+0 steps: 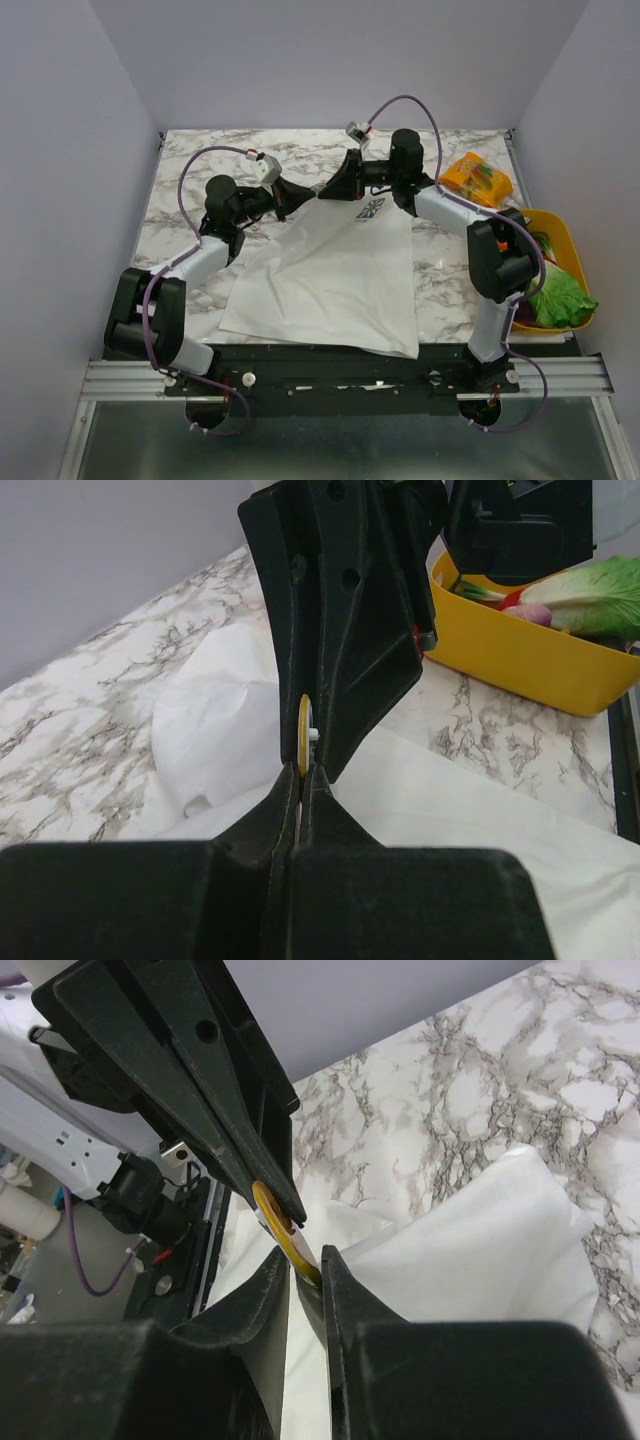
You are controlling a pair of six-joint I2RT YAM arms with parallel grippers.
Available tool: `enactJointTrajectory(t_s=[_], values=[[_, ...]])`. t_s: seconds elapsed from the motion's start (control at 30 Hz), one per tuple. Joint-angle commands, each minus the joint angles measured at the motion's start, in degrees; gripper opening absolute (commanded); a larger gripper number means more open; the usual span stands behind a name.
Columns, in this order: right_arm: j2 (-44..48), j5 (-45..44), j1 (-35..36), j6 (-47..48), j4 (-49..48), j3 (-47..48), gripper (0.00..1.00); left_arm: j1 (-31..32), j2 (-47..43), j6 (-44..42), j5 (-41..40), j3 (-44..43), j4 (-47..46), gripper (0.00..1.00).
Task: Pin the brooch onto the clothing
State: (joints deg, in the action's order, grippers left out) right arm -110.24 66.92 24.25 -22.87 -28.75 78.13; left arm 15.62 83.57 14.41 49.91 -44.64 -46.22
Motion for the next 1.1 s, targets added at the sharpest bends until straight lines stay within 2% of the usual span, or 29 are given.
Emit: enactJointTrajectory(t_s=[0.0, 0.27, 0.53, 0.9, 1.07], values=[[-1.3, 0.8, -1.0, 3.6, 3.7, 3.7, 0.22, 0.3, -0.2, -1.1, 4.3, -2.6, 1.7, 0.00], [-2.1, 0.6, -1.0, 4.6, 6.6, 5.4, 0.17, 1.0, 0.3, -3.4, 5.2, -4.5, 5.4, 0.00], [-2.4, 0.6, -0.6, 5.1, 8.7, 7.1, 0.08, 2.5, 1.1, -7.9, 5.5, -7.5, 13.1, 0.00], [-2.8, -1.1, -0.3, 7.9, 14.8, 9.6, 0.04, 4.6, 1.1, -14.0, 3.2, -11.3, 22.7, 0.00], [-1.8, -1.4, -0.2, 9.2, 15.7, 9.2, 0.04, 4.9, 1.5, -14.1, 2.7, -12.2, 23.8, 0.00]])
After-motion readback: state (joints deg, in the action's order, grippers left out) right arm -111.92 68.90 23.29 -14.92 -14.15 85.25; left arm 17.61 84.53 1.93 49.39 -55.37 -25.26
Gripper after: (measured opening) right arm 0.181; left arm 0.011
